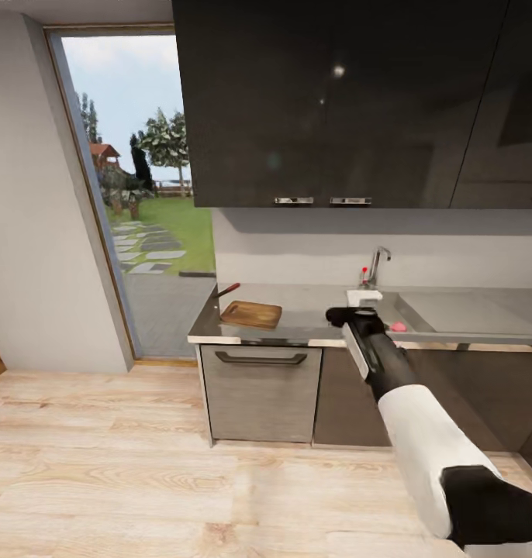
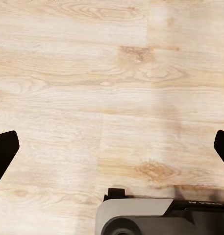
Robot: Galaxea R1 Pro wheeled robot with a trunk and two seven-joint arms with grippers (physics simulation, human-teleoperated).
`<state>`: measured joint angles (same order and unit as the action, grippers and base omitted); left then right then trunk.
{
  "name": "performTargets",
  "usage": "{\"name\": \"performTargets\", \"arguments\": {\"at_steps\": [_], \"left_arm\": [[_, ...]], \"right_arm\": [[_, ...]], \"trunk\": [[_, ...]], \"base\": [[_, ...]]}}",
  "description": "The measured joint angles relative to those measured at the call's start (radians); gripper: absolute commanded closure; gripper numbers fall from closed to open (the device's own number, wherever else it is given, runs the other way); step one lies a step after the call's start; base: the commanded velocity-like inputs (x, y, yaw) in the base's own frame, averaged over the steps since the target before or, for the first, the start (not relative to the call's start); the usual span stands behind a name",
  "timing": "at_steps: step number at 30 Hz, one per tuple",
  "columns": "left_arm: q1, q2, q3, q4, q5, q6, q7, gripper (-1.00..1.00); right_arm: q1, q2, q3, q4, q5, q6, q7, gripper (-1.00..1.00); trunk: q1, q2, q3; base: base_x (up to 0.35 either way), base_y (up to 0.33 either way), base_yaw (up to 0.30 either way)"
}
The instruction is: In the kitchen, take the Vidalia onion out of the sink, dice it on the chopping board with the paring knife, put the diced onion into the bowl on the countertop, then place both the paring knife and the chopping board into the sink.
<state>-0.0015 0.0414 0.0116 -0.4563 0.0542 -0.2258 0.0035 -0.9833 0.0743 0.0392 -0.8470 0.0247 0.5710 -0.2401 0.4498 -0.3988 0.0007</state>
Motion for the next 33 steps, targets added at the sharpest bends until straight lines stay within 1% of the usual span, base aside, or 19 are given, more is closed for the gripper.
{"name": "performTargets", "arguments": {"at_steps": [2, 3, 4, 5, 6, 10, 15, 17, 19, 23, 33], "left_arm": [[0.0, 0.0, 0.0, -0.001, 0.0, 0.0, 0.0, -1.0], [0.0, 0.0, 0.0, -0.001, 0.0, 0.0, 0.0, -1.0], [0.0, 0.0, 0.0, -0.001, 0.0, 0.0, 0.001, -1.0], [0.0, 0.0, 0.0, -0.001, 0.0, 0.0, 0.001, -1.0], [0.0, 0.0, 0.0, 0.0, 0.0, 0.0, 0.001, -1.0], [0.0, 0.0, 0.0, 0.0, 0.0, 0.001, 0.001, -1.0], [0.0, 0.0, 0.0, 0.001, 0.0, 0.001, 0.001, -1.0], [0.0, 0.0, 0.0, 0.0, 0.0, 0.001, 0.001, -1.0], [0.0, 0.0, 0.0, 0.0, 0.0, 0.002, 0.001, -1.0], [0.0, 0.001, 0.0, 0.001, 0.0, 0.002, 0.001, -1.0], [0.0, 0.001, 0.0, 0.001, 0.0, 0.002, 0.001, -1.0]], "right_arm": [[-0.142, 0.009, 0.0, 0.171, 0.001, -0.001, -0.004, -1.0], [-0.173, 0.011, 0.0, 0.21, 0.001, -0.003, -0.005, -1.0], [-0.239, 0.014, 0.0, 0.296, 0.001, -0.012, -0.006, -1.0], [-0.271, 0.016, -0.001, 0.333, 0.001, -0.019, -0.006, -1.0], [-0.29, 0.017, -0.001, 0.357, 0.0, -0.024, -0.006, -1.0], [-0.317, 0.022, 0.0, 0.393, -0.004, -0.031, 0.001, -1.0], [-0.321, 0.027, 0.003, 0.414, -0.006, -0.033, 0.025, -1.0], [-0.322, 0.027, 0.002, 0.437, -0.005, -0.035, 0.044, -1.0], [-0.322, 0.022, 0.002, 0.473, -0.004, -0.045, 0.082, -1.0], [-0.322, 0.019, 0.002, 0.514, -0.002, -0.076, 0.144, -1.0], [-0.322, 0.02, 0.004, 0.564, 0.001, -0.099, 0.243, -1.0]], "trunk": [[0.0, -0.001, 0.0], [-0.001, -0.001, 0.0], [-0.001, 0.0, 0.0], [-0.001, -0.001, 0.0], [-0.001, -0.001, 0.0], [-0.001, -0.001, 0.0], [-0.001, -0.001, 0.0], [-0.001, -0.001, 0.0], [-0.001, -0.001, 0.0], [-0.001, -0.001, 0.0], [-0.001, -0.001, 0.0]], "base": [[0.164, 0.0, 0.0], [0.249, 0.0, 0.0], [0.274, 0.0, 0.0], [0.291, 0.0, 0.0], [0.297, 0.0, 0.0], [0.311, 0.0, 0.0], [0.318, 0.0, 0.0], [0.32, 0.0, 0.0], [0.32, 0.0, 0.0], [0.32, 0.0, 0.0], [0.32, 0.0, 0.0]]}}
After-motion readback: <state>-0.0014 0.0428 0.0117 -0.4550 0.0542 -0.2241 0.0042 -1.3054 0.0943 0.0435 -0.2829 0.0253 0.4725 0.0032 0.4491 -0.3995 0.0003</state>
